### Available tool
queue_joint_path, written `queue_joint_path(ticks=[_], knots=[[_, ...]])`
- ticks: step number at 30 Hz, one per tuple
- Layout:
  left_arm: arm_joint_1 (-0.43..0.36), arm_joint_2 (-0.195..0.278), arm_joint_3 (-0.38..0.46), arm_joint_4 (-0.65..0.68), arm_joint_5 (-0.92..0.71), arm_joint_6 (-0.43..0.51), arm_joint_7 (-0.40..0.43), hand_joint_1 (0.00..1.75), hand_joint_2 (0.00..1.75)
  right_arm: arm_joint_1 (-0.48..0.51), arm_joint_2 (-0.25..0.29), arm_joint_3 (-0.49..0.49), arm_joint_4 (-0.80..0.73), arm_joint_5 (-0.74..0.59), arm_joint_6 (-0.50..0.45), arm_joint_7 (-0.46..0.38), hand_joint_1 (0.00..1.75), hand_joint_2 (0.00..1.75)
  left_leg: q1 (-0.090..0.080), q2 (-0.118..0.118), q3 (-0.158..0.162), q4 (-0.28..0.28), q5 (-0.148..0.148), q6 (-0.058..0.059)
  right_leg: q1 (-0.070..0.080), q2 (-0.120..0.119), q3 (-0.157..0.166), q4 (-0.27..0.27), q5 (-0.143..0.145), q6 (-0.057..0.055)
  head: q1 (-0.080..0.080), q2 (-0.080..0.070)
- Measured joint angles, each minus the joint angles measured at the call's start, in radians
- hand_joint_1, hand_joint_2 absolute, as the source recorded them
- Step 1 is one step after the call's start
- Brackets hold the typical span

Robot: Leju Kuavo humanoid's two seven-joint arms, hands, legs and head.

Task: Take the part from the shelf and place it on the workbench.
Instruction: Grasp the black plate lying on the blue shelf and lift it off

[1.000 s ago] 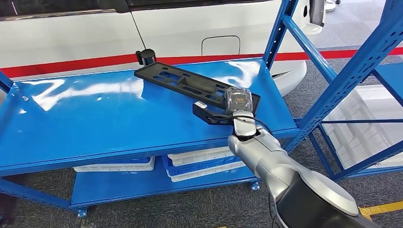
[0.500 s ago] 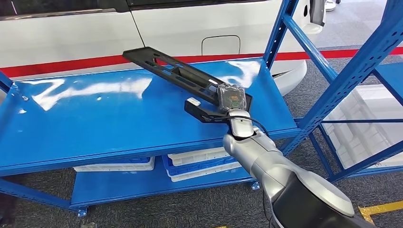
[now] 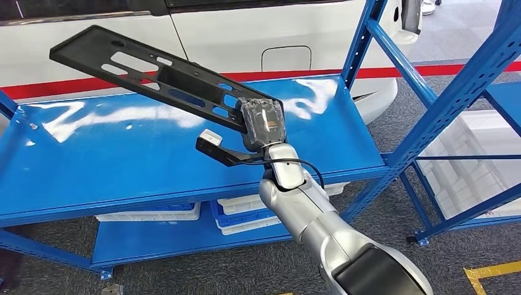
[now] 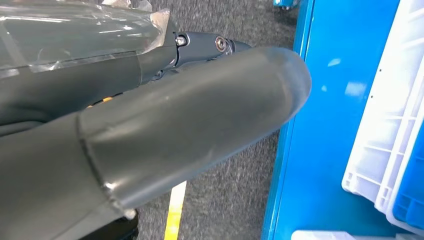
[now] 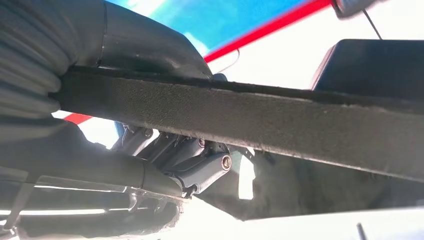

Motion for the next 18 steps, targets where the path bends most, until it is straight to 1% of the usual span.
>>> queue_joint_path(ticks=[2,5,9,15,18], knots=[[-0.002,0.000,-0.007,0.001,-0.006,0.014,0.000,0.00,0.00,0.018,0.006,-0.067,-0.040,0.017,-0.002,-0.006,1.75,1.75,0.000,0.000,0.000,0.000,0.000,0.000,0.000,0.000,0.000,0.000,0.000,0.000,0.000,0.000],[-0.003,0.000,-0.015,0.001,-0.009,0.019,0.000,0.00,0.00,0.031,0.007,-0.122,-0.074,0.022,-0.004,-0.008,1.75,1.75,-0.001,0.001,0.000,0.000,0.000,0.000,0.000,0.000,0.000,0.000,0.000,0.000,0.000,0.000],[-0.006,0.000,-0.024,0.002,-0.022,0.038,0.001,0.00,1.75,0.065,0.008,-0.178,-0.142,0.031,-0.004,-0.034,1.75,1.75,-0.001,0.001,0.000,0.000,0.000,0.000,0.000,0.001,0.000,0.000,0.000,0.000,0.000,0.000],[-0.015,0.000,-0.041,0.014,-0.040,0.136,0.049,0.00,1.75,0.126,0.008,-0.185,-0.356,0.001,0.021,-0.055,1.75,1.75,0.000,0.001,-0.001,0.000,0.000,0.000,0.000,0.001,-0.001,0.000,0.000,0.000,0.000,0.000],[-0.016,0.000,-0.042,0.019,-0.042,0.158,0.062,0.00,1.75,0.138,0.008,-0.179,-0.438,-0.009,0.034,-0.055,1.75,1.75,0.000,0.001,-0.001,-0.001,0.000,0.000,0.000,0.001,-0.001,0.000,0.000,0.000,0.000,0.000]])
